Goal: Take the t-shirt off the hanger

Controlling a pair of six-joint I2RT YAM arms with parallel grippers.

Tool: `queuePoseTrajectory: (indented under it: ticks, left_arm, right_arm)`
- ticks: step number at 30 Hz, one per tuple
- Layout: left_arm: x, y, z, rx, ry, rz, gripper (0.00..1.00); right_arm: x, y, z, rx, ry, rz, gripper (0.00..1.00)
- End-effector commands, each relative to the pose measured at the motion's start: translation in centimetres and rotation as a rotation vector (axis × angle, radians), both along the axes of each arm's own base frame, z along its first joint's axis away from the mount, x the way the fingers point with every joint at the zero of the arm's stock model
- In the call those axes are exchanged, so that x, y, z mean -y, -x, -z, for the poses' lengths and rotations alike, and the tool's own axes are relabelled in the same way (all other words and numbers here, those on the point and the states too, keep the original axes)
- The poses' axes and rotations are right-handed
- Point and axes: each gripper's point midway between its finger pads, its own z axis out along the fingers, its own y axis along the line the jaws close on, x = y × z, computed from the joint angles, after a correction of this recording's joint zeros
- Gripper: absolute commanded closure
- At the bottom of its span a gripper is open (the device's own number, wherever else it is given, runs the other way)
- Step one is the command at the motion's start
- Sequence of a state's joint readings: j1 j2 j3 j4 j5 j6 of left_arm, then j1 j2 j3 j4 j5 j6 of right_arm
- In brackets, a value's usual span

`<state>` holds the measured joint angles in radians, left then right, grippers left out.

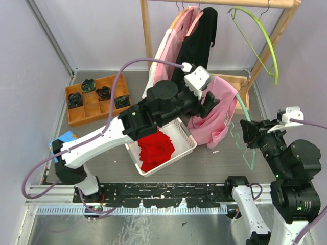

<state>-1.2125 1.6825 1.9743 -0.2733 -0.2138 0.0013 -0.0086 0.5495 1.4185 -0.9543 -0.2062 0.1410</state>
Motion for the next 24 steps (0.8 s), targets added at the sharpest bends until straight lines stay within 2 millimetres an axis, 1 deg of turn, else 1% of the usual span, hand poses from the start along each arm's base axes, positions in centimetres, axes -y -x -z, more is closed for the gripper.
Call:
queuePoseTrajectory:
  ticks: [1,4,9,14,17,19,21,24]
  left_arm:
    - [-0.7,1.1,-0.4,0.01,0.104,0.043,0.31]
    - [0.0,1.1,1.1,0.014,0.09,0.058,0.31]
    - [2.2,0.6,3.2,0.005,0.04,0.072,0.32]
    - [3.6,0.0,3.4,0.014,0.038,0.072,0.32]
    - [4.1,-0.3,3.2,0.018,0.037,0.07,0.34]
    - [4.3,-0.6,2.9,0.022,0.041,0.057,0.37]
    - [4.3,-0.9,2.8,0.024,0.042,0.044,0.42]
    - [4.5,-1.2,2.8,0.026,0.041,0.031,0.54]
  right_arm:
    - [0.3,0.4,-4.2,0.183,-0.02,0.022,0.99]
    - [0.0,0.6,-4.6,0.194,-0.018,0.008,0.99]
    - [-0.3,1.1,-5.2,0.219,-0.018,-0.01,0.99]
    - [-0.4,1.2,-5.2,0.222,-0.018,-0.018,0.99]
    - [-0.5,1.3,-5.2,0.224,-0.019,-0.024,0.99]
    - [-0.6,1.4,-5.3,0.226,-0.019,-0.027,0.99]
    - [-0.6,1.4,-5.4,0.227,-0.02,-0.03,0.99]
    - [-0.6,1.5,-5.4,0.229,-0.021,-0.03,1.0]
